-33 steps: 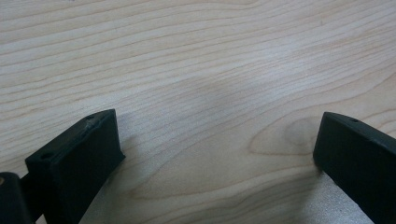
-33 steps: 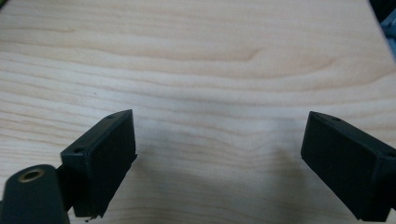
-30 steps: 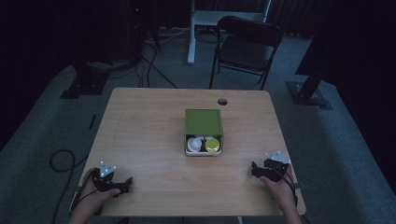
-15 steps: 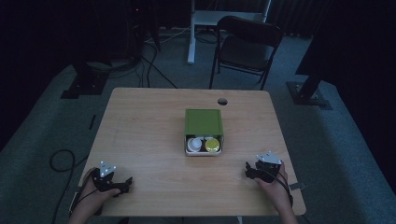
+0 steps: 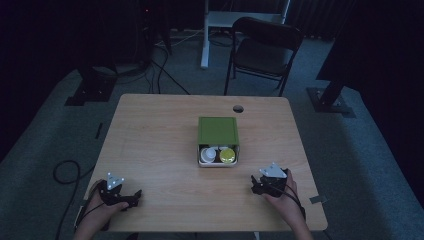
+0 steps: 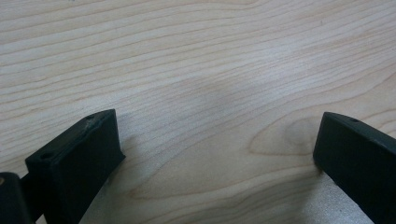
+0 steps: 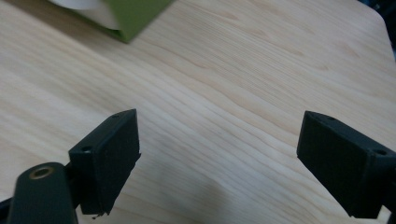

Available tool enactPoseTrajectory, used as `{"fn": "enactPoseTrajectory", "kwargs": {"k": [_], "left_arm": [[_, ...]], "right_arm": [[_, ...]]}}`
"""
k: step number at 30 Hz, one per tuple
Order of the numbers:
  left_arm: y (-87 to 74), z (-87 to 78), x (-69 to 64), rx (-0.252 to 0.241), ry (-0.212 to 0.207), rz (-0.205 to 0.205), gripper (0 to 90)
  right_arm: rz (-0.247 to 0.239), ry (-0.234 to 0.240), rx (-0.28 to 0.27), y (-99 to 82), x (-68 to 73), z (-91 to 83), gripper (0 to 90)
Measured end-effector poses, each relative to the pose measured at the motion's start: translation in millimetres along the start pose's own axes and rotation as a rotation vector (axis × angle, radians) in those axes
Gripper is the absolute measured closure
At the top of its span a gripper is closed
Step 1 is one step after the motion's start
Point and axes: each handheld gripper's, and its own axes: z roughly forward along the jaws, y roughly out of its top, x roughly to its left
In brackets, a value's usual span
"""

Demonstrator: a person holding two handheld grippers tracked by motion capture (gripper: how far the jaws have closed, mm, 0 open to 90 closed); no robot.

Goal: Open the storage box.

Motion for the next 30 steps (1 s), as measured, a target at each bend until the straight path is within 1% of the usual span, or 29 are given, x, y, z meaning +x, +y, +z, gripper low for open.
{"fn": "enactPoseTrajectory", "kwargs": {"k": [2, 5, 7, 10, 13, 14, 15, 16, 18, 19, 20, 21, 24, 25, 30], "left_arm": [[0.0, 0.0, 0.0, 0.0, 0.0, 0.0, 0.9], [0.0, 0.0, 0.0, 0.001, 0.0, 0.0, 0.9], [0.0, 0.0, 0.0, 0.0, 0.0, 0.0, 0.9], [0.0, 0.0, 0.0, 0.0, 0.0, 0.0, 0.9], [0.0, 0.0, 0.0, 0.001, 0.0, 0.0, 0.9], [0.0, 0.0, 0.0, 0.001, 0.0, 0.0, 0.9], [0.0, 0.0, 0.0, 0.001, 0.0, 0.0, 0.9], [0.0, 0.0, 0.0, 0.0, 0.0, 0.0, 0.9], [0.0, 0.0, 0.0, 0.0, 0.0, 0.0, 0.9], [0.0, 0.0, 0.0, 0.0, 0.0, 0.0, 0.9], [0.0, 0.0, 0.0, 0.0, 0.0, 0.0, 0.9], [0.0, 0.0, 0.0, 0.0, 0.0, 0.0, 0.9], [0.0, -0.1, 0.1, 0.002, 0.0, 0.002, 0.9], [0.0, -0.1, 0.1, 0.001, 0.0, 0.001, 0.9], [0.0, -0.1, 0.1, 0.002, 0.0, 0.001, 0.9]], "right_arm": [[-0.035, 0.002, -0.002, 2.7, 5.0, -0.8, 13.0], [-0.076, 0.02, -0.011, 6.6, 11.8, -1.9, 13.0], [-0.086, 0.042, -0.022, 8.4, 15.1, -2.1, 13.0], [-0.124, 0.06, -0.04, 11.5, 20.9, -2.9, 13.6], [-0.163, 0.073, -0.061, 14.7, 27.2, -4.2, 14.8], [-0.163, 0.073, -0.061, 14.7, 27.2, -4.2, 14.8], [-0.18, 0.071, -0.068, 15.8, 29.2, -4.4, 14.8], [-0.21, 0.091, -0.085, 17.8, 33.8, -4.9, 17.2], [-0.242, 0.106, -0.097, 19.3, 37.5, -4.8, 17.3], [-0.242, 0.106, -0.097, 19.3, 37.5, -4.8, 17.3], [-0.257, 0.118, -0.104, 20.2, 39.7, -5.0, 18.0], [-0.289, 0.127, -0.114, 22.4, 44.5, -5.8, 19.2], [-0.341, 0.137, -0.127, 25.9, 51.6, -6.0, 19.3], [-0.359, 0.132, -0.133, 27.2, 53.8, -6.0, 20.9], [-0.399, 0.14, -0.153, 34.2, 61.3, -7.4, 21.8]]}}
